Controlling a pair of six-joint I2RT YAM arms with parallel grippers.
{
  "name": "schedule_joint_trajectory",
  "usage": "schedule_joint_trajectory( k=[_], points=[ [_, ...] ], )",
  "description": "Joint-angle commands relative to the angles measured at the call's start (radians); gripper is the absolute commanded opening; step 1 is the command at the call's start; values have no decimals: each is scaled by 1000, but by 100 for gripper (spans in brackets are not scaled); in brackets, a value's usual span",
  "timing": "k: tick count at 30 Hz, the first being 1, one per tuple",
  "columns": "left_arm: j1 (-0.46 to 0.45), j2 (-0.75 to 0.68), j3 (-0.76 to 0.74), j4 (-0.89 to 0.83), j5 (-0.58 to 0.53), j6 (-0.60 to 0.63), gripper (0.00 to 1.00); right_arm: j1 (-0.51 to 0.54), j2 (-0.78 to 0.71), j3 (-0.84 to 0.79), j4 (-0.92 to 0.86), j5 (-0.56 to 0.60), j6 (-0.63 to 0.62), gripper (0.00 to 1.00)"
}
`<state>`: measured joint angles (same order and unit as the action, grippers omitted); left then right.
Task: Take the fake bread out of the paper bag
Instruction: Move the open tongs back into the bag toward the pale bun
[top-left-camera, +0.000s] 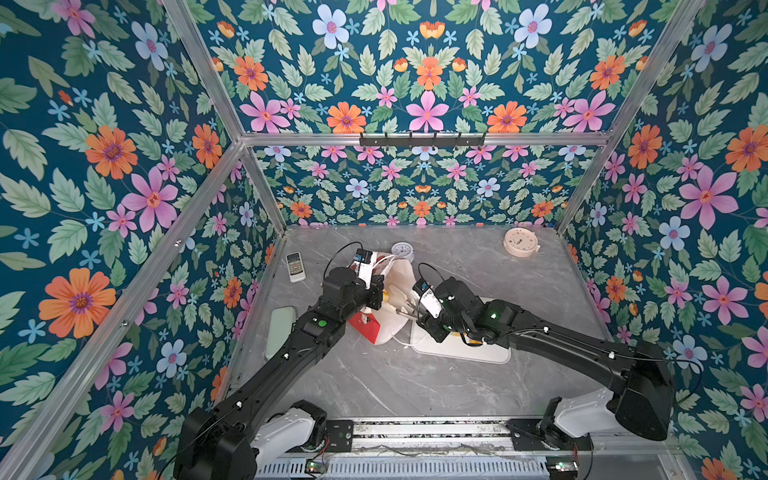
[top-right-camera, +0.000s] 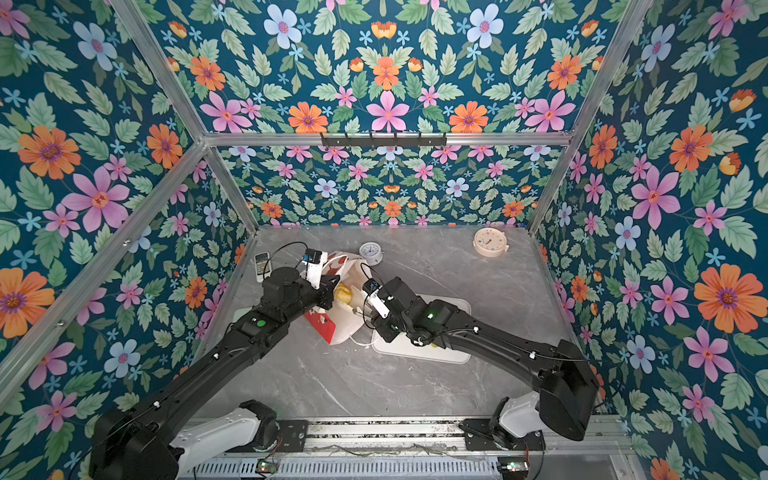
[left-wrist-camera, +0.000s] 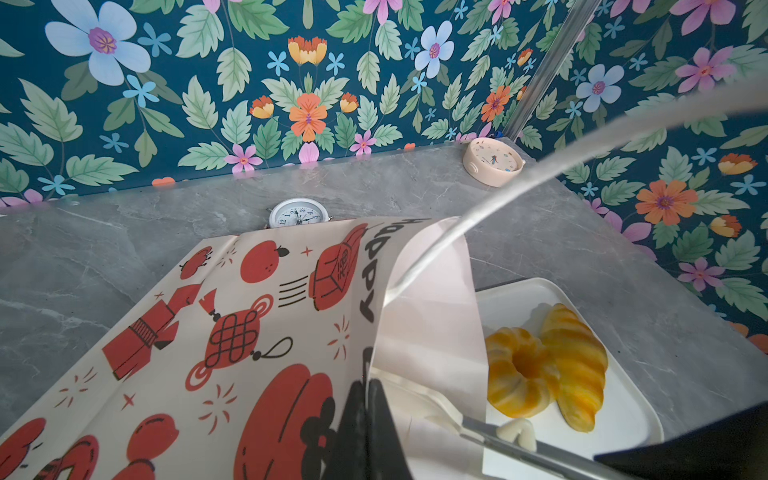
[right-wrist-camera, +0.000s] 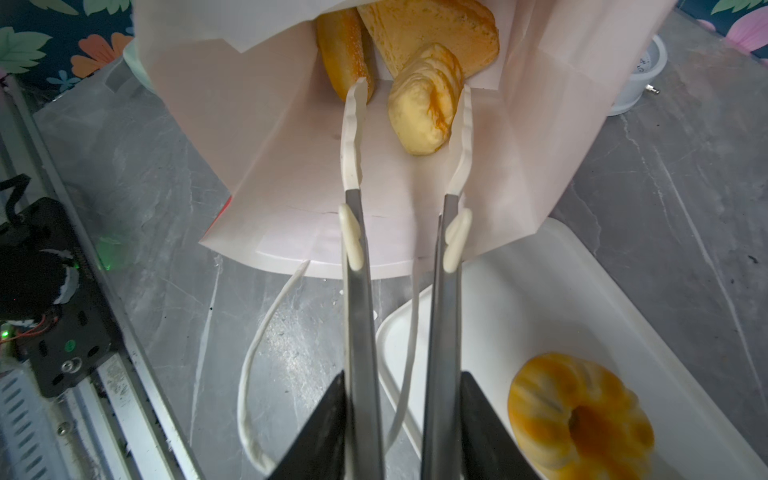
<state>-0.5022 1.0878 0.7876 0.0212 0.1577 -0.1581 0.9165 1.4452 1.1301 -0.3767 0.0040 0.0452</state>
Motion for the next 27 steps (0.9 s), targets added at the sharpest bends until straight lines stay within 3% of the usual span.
schedule_joint_trajectory(
  k=[1, 18, 27],
  points=[
    [1, 3, 6, 16, 16, 2, 0, -5, 17, 15, 55, 22, -21, 41],
    [1, 7, 2, 28, 26, 0, 0, -62, 121, 52, 96, -131, 70, 40],
    [0, 0, 4, 26, 25, 2, 0, -61, 163, 75, 78, -153, 76, 32]
  ],
)
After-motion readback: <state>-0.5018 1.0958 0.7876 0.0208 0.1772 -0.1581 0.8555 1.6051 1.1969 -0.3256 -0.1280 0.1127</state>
